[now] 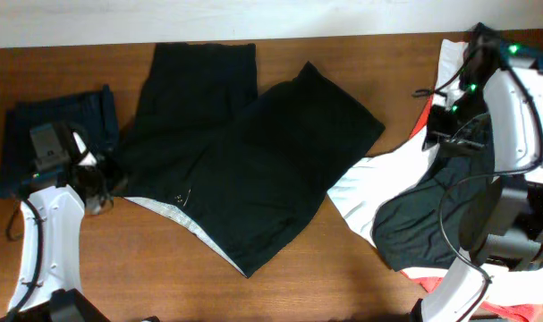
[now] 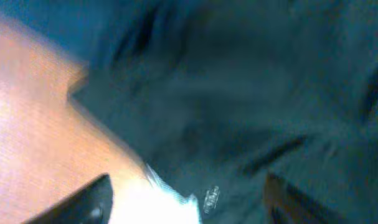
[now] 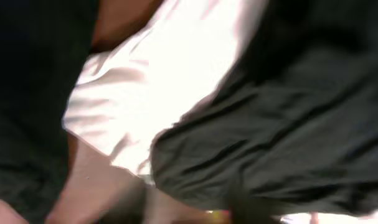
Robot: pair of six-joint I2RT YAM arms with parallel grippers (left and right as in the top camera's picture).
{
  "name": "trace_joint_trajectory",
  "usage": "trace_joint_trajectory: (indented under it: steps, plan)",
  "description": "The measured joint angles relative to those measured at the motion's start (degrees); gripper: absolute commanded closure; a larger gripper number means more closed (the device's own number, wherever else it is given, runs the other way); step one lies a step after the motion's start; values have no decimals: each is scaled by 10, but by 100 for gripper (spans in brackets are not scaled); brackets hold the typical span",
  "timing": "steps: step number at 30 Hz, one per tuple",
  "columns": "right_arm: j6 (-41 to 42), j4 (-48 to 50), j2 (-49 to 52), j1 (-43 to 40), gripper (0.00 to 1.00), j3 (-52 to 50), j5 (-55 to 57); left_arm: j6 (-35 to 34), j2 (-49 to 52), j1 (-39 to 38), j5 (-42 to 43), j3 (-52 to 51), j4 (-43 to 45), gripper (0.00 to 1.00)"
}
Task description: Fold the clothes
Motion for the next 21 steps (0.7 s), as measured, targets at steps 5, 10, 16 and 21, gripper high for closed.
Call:
trace_joint_trajectory:
  steps: [5, 10, 16, 21]
  plan:
    - [-55, 161, 0, 28, 96, -193, -111, 0, 0, -15, 26, -1, -73, 22]
    - [-68, 328, 0, 101, 96, -340, -150, 1, 0, -132, 31, -1, -72, 22]
    - [-3, 346, -21, 80, 93, -374, -71, 1, 0, -224, 3, -1, -72, 22]
    - [161, 279, -29, -43, 96, -387, 128, 0, 0, -233, -1, -1, -81, 22]
